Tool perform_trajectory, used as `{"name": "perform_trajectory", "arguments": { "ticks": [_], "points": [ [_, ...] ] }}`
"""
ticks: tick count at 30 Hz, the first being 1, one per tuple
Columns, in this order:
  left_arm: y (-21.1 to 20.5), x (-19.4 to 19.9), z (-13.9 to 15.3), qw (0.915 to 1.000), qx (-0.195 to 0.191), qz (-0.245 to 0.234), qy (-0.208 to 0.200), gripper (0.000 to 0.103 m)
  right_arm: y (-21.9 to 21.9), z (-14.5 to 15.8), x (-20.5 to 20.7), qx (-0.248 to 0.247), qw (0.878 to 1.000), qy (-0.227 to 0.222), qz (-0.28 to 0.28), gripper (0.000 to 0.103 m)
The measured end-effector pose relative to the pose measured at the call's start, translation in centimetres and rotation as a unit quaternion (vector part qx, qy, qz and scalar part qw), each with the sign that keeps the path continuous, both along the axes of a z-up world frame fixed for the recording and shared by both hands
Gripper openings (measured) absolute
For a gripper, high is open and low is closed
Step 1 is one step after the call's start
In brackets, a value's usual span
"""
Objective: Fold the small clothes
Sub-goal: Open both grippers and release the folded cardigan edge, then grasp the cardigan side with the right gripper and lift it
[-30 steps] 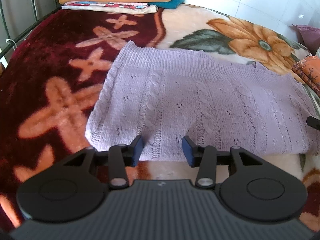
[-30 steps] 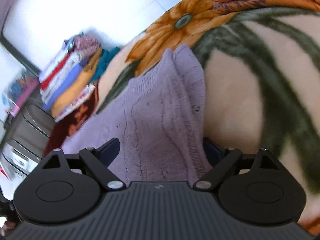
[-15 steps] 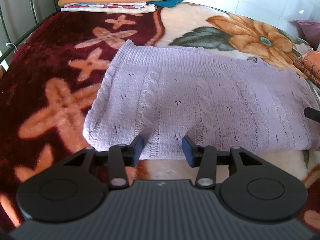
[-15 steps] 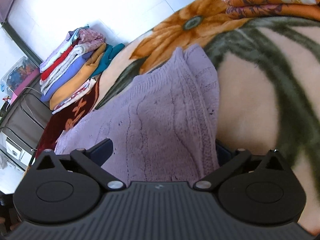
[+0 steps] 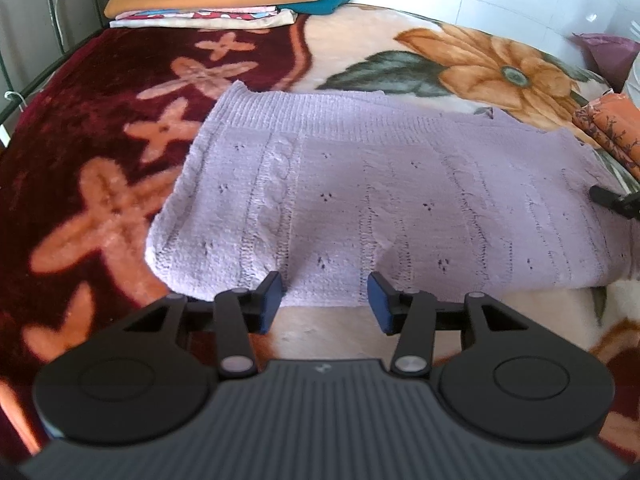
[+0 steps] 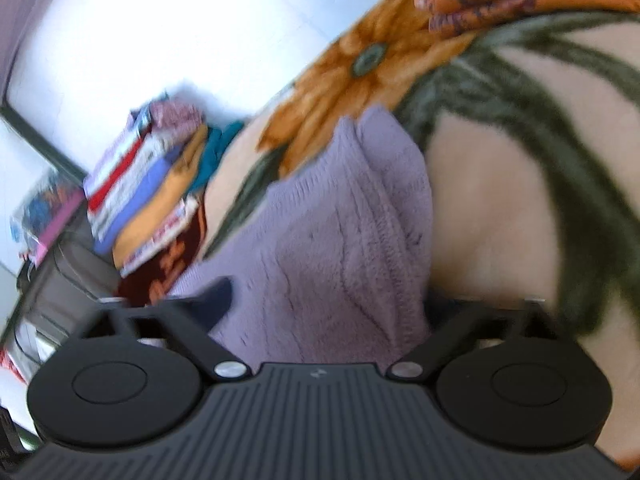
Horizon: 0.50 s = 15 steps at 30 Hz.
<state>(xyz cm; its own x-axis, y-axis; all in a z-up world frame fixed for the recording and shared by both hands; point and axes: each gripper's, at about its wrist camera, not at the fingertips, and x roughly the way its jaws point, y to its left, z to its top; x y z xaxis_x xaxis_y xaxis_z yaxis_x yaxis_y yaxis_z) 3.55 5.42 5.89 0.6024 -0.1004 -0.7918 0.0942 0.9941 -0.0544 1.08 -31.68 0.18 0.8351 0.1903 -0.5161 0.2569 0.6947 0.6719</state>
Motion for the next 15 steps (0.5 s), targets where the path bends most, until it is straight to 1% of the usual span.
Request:
{"name": "perform_trajectory", "arguments": {
  "ticks": [1,3,5,7,8,11,13,15],
  "points": [
    [0.0,-0.1,0.2,1.0,-0.001,-0.001,0.0,0.049,-0.1,-0.1,0.1,0.008,1.0,0.001,-0.001,0.057],
    [0.1,-0.2,0.7,1.0,-0.008,-0.002,-0.002,0.049,-0.1,-0.6,0.3,0.011,1.0,0.008,0.0,0.055],
    [0.3,-0.3,1.4,0.9999,-0.016,0.0,-0.006,0.049,-0.6,-1.6,0.3,0.034,0.999,0.011,-0.004,0.054],
    [0.3,-0.4,2.2,0.9997,-0.019,0.001,-0.014,0.049,-1.3,-2.2,0.2,0.062,0.998,0.008,-0.005,0.055],
    [0.3,-0.5,2.7,0.9996,-0.019,0.0,-0.02,0.049,-1.6,-2.3,0.3,0.068,0.998,0.008,-0.002,0.055],
    [0.0,-0.6,3.7,0.9993,-0.017,-0.002,-0.034,0.049,-1.4,-2.2,0.6,0.061,0.998,0.009,0.01,0.058],
    [-0.1,-0.8,4.3,0.999,-0.017,-0.004,-0.04,0.049,-1.1,-1.9,1.0,0.048,0.999,0.01,0.02,0.065],
    [-0.2,-1.0,4.5,0.999,-0.016,-0.007,-0.041,0.049,-0.7,-1.5,1.3,0.04,0.999,0.018,0.013,0.065]
  ]
}}
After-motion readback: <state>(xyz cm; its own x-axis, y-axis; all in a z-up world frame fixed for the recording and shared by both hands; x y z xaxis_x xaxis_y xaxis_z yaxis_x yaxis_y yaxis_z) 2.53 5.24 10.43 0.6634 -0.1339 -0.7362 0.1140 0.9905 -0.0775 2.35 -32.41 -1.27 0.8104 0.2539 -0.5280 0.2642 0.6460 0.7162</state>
